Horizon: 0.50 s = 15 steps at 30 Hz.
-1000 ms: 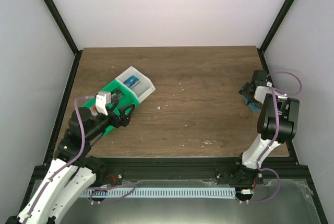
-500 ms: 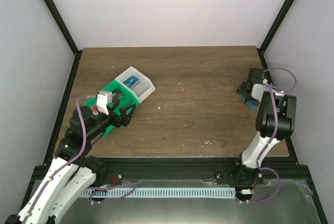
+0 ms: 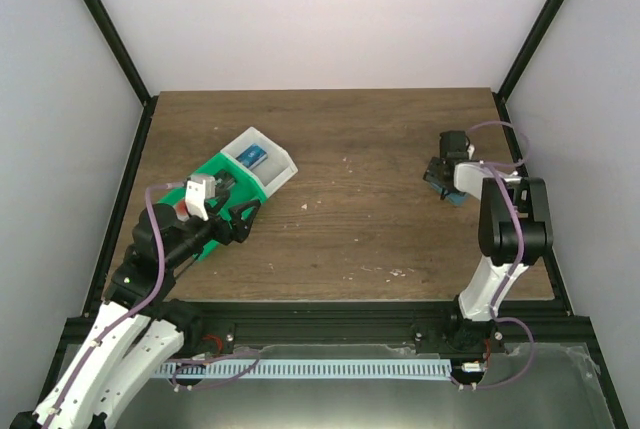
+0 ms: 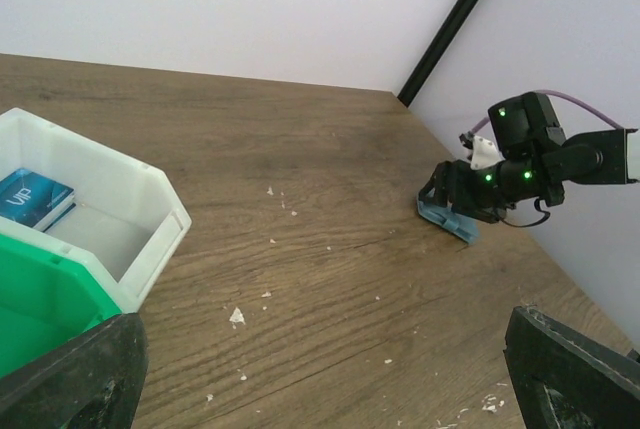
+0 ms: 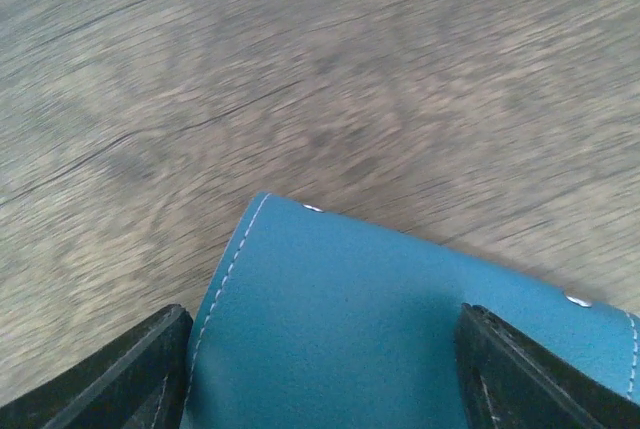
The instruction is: Take the credit cards out of the card holder
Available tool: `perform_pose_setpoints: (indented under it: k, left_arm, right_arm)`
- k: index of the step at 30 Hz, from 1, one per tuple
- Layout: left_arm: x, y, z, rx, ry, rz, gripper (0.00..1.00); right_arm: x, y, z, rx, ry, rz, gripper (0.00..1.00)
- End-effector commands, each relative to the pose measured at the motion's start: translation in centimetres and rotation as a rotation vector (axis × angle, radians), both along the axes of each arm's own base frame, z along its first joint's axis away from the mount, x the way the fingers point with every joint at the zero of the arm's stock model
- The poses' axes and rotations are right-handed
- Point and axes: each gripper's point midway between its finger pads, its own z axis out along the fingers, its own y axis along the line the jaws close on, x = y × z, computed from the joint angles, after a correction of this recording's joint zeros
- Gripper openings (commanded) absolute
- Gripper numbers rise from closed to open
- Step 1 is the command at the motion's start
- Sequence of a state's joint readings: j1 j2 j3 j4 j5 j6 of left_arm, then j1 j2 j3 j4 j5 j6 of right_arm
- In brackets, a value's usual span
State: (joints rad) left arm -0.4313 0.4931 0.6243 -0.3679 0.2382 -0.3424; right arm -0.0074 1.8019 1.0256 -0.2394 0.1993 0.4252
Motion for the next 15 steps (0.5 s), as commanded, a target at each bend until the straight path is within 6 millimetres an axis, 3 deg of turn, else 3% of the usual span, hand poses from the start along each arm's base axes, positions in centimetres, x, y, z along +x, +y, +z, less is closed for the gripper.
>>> perform_pose_setpoints:
  k: [1, 10, 15]
  left_arm:
    - [0.0, -0.1, 0.2, -0.002, -0.021, -0.011, 0.99]
    - [0.2, -0.1, 0.0, 0.003, -0.013, -0.002, 0.99]
    - [0.3, 0.0, -0.1, 0.006, -0.008, 0.003, 0.99]
  right_arm:
    - [-4.4, 5.8, -4.6, 0.106, 0.194, 0.139, 0.71]
    - [-6.9, 12.5, -4.6, 0.138, 0.237, 0.293, 0.70]
    - [-8.2, 15.0, -3.4, 0.180, 0.230, 0.359, 0.69]
